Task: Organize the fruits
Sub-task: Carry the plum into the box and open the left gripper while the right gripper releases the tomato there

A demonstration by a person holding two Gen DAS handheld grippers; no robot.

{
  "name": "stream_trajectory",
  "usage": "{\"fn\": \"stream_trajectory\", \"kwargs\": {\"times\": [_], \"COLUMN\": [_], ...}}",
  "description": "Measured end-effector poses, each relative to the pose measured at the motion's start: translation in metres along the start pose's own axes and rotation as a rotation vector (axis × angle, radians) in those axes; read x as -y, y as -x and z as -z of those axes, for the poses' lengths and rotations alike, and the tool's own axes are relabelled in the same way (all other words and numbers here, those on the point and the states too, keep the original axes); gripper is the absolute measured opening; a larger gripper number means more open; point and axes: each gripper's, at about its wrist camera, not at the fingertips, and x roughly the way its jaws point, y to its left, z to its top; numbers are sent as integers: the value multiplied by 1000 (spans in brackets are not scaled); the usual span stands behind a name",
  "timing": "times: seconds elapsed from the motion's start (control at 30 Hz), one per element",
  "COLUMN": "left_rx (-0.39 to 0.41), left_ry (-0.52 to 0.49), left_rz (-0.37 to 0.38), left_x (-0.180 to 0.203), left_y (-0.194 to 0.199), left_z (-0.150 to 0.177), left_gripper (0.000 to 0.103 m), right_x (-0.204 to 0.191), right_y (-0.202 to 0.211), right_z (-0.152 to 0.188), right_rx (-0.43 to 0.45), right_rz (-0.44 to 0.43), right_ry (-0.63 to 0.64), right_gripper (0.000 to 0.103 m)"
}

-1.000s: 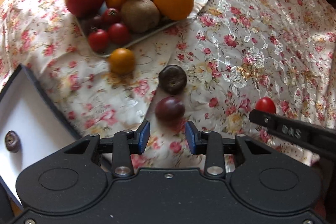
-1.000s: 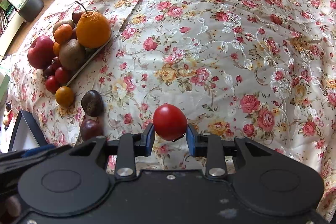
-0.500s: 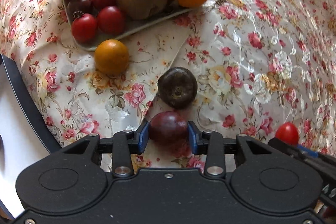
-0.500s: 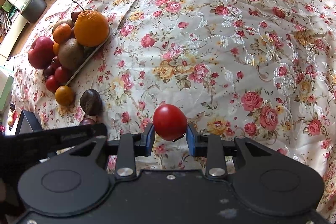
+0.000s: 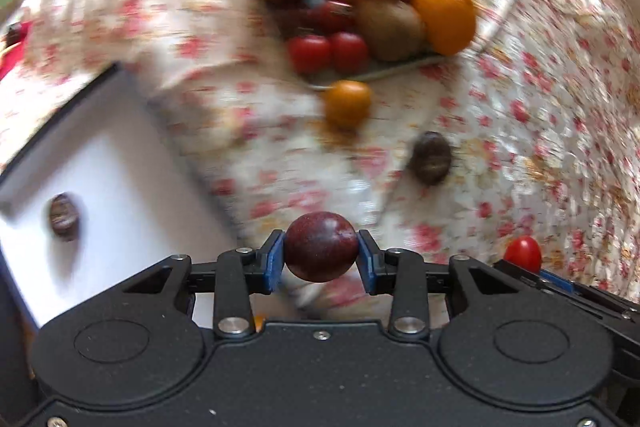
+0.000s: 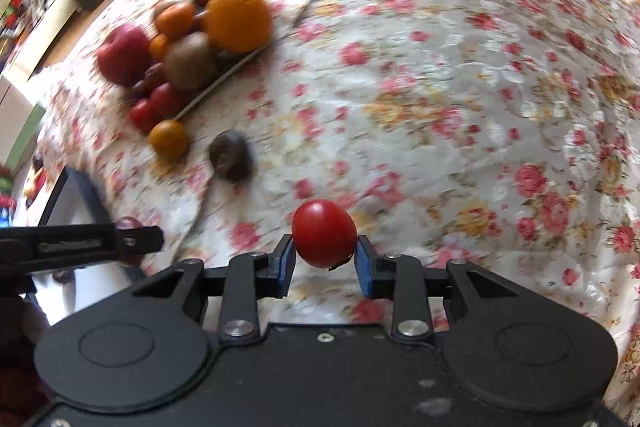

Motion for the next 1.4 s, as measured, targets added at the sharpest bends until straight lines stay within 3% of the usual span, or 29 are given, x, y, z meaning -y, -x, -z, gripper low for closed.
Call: {"fn": "stream_trajectory", "kwargs": {"times": [0.2, 0.37, 0.6, 0.87, 1.07, 1.4], "left_rx": [21, 14, 7, 4, -5, -21], "left_ry": [123, 216, 332, 417, 386, 396], "left_rz": [-60, -169, -137, -88, -147, -95], "left_x": [-71, -122, -173, -192, -186, -186], "left_y": [21, 26, 25, 20, 15, 13], "left_z": [10, 20, 30, 32, 35, 36], "left_gripper": [46, 46, 46, 46, 46, 45], "right_x": [-57, -110, -171, -213, -224, -231], "right_y": [-6, -15, -22, -23, -31, -57], "right_z": [19, 40, 57, 62, 64, 60], "right_rx": [-47, -107, -166, -167, -186, -210], "right_rz": [-44, -87, -123, -84, -60, -6], "right_ry": [128, 232, 319, 369, 377, 379], "right_gripper": [32, 32, 32, 32, 32, 33]}}
